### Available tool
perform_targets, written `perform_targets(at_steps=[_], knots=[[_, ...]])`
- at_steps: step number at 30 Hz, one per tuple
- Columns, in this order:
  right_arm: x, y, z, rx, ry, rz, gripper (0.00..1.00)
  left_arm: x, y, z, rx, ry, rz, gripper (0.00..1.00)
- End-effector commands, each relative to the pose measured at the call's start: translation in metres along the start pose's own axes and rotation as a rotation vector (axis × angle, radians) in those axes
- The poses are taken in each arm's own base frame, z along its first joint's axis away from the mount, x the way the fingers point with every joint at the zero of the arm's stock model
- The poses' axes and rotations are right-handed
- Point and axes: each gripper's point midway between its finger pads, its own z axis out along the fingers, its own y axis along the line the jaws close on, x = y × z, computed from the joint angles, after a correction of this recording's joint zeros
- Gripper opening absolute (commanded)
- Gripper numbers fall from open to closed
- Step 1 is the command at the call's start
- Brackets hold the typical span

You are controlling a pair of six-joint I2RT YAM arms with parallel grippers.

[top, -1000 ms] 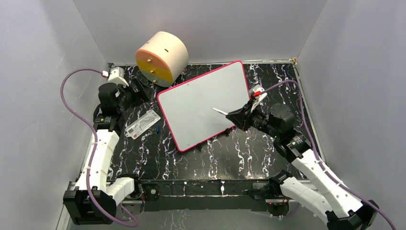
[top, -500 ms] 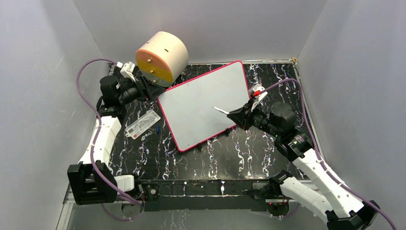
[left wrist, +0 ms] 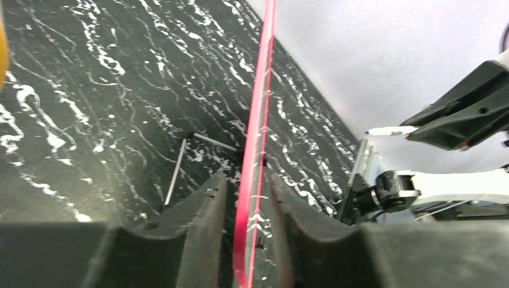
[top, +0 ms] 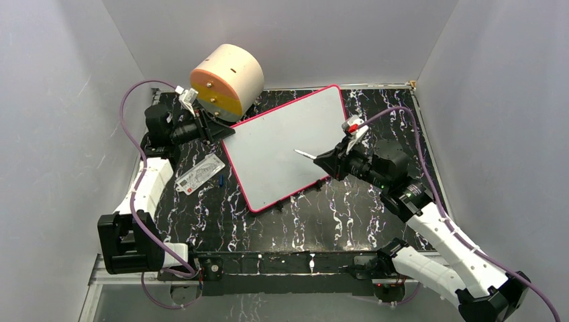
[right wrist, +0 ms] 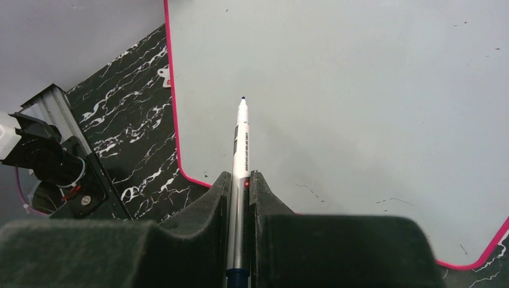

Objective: Write a sentence on the whiteboard
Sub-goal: Move the whiteboard stand to the center of the board.

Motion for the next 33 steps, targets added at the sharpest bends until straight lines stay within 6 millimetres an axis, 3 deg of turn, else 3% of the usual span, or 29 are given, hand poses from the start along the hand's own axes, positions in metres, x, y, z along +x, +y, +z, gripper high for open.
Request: perform_targets(at_steps=[1, 8, 17, 21, 33], knots=[[-0.04, 0.008, 0.003, -0.012, -0.112, -0.048, 0.0, 0.001, -0.016, 0.0, 0.096, -0.006, 0.074, 0.24], [-0.043, 0.014, 0.011, 0.005, -0.122, -0.069, 0.0, 0.017, -0.017, 0.002, 0.145, 0.006, 0.086, 0.0], [-0.044, 0.031, 0.027, 0.072, -0.099, -0.147, 0.0, 0.027, -0.019, 0.006, 0.165, 0.025, 0.093, 0.0], [-0.044, 0.039, 0.035, 0.105, -0.081, -0.176, 0.0, 0.038, -0.032, 0.013, 0.204, 0.046, 0.12, 0.0], [-0.038, 0.062, 0.047, 0.205, -0.012, -0.271, 0.0, 0.044, -0.022, 0.012, 0.146, 0.05, 0.172, 0.0]])
